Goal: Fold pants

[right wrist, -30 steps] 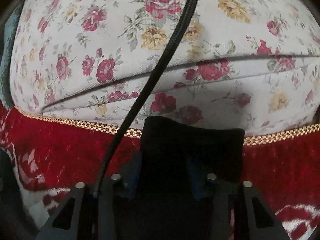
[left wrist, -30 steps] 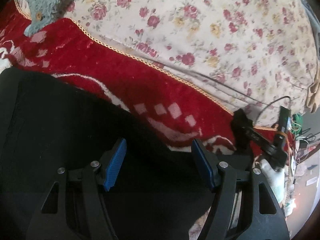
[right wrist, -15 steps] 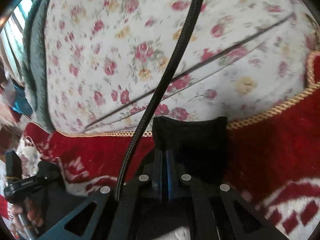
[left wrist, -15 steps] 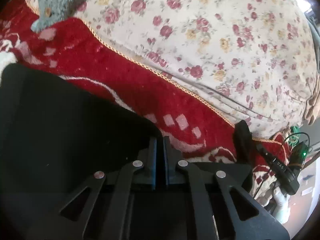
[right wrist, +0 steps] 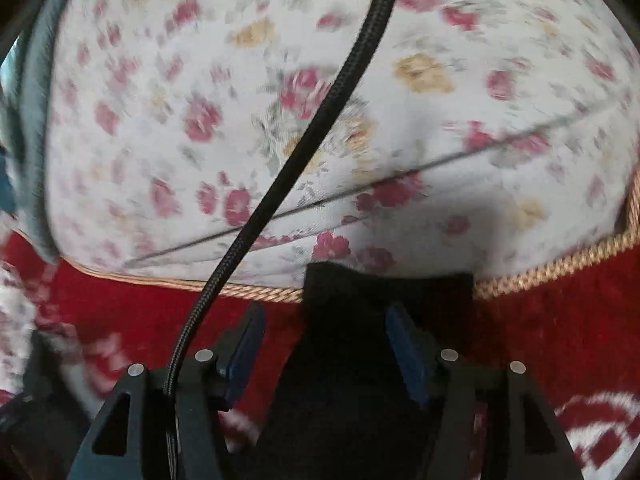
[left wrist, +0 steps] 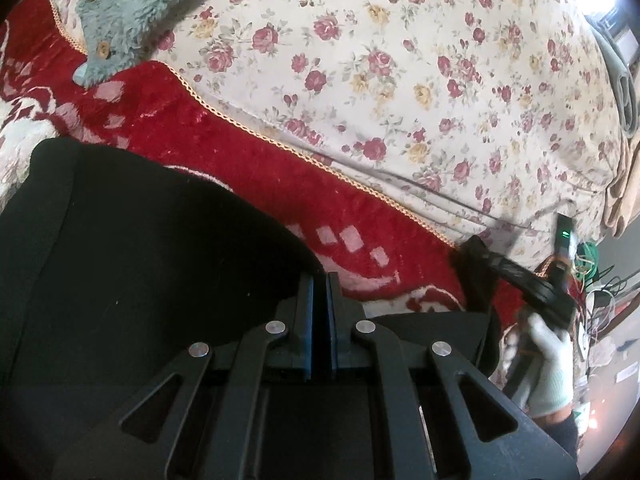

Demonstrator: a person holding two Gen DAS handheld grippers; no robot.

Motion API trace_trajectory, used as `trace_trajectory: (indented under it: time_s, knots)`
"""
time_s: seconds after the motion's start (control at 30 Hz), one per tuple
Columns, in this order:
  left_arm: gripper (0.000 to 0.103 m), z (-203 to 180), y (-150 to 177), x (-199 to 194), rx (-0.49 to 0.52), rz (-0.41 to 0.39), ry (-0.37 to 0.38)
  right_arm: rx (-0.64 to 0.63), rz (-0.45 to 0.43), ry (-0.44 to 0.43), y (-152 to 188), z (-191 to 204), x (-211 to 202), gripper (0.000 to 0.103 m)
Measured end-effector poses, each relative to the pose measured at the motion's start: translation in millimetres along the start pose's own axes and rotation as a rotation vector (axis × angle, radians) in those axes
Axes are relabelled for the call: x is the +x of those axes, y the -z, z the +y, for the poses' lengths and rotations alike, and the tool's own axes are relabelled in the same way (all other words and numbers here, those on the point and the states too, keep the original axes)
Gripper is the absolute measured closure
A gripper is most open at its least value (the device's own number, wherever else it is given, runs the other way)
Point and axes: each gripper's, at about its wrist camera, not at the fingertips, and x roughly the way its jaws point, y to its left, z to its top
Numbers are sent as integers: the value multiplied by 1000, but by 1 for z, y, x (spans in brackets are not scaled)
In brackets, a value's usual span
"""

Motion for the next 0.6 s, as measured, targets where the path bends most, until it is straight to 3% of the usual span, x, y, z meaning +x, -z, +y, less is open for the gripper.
trace_trajectory:
  time_s: [0.07,0.1,0.13,0.17,0.2,0.23,0.43,0.6]
  knots:
    - [98,2,-1,2,-3,6,4,-37,70,90,-1,7,26,44]
    - [98,2,-1,3,-3,9,4,-50,57,101,0,8,28,45]
    - [98,3,-1,4,-1,10,1,-72,10,122,2,10,25,55]
    - [98,3,-1,4,4,9,-2,-84,-13,130,3,10,21,74]
    - [98,2,0,3,10,7,-3,-77,-21,92,4,6,17,82]
    - [98,2,0,2,13,5,-3,-55,-19,29,6,0,14,99]
    - [98,-5,3,-19,21,-35,22,138,-122,-227,32,-58,-55,99]
    - [98,-8,12,-48,16,-76,52,213,-244,-338,69,-99,-131,99]
